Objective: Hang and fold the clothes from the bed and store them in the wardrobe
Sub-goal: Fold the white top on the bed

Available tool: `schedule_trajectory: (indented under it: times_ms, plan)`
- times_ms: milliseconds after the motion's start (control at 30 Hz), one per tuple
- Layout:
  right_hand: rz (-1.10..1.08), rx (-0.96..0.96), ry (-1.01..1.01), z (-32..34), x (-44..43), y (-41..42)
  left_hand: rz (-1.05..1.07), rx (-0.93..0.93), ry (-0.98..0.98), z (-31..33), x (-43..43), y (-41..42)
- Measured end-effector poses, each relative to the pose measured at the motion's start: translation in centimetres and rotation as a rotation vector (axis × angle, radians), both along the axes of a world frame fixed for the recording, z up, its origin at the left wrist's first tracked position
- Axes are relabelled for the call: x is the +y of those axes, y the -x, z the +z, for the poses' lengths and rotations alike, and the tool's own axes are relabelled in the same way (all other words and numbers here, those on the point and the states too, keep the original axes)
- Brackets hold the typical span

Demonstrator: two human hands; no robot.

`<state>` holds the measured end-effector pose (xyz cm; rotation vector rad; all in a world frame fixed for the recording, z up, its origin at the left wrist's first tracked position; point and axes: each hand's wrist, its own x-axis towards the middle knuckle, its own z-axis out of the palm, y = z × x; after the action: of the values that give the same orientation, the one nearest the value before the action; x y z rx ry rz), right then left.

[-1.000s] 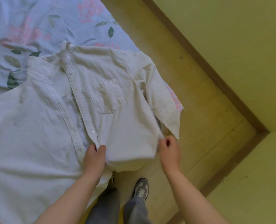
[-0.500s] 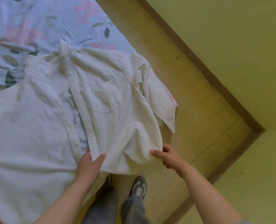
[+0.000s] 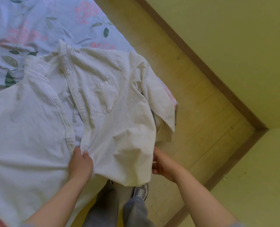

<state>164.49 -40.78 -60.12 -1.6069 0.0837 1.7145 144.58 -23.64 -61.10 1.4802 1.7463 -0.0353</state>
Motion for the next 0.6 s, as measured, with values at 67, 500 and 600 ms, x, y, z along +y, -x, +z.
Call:
schedule_trajectory:
  times_ms: [67, 500, 600]
  plan:
    - [0.028, -0.052, -0.018, -0.2, 1.0, 1.0, -0.031, -0.031, 0.015, 0.1, 0.2, 0.7]
    - [-0.275, -0.833, 0.13, -0.3, -4.5, -2.0, -0.041, 0.014, -0.085, -0.3, -0.5, 0.7]
    - [-0.036, -0.415, 0.071, -0.1, -4.8, -2.7, -0.04, 0.143, -0.088, -0.5, -0.6, 0.1]
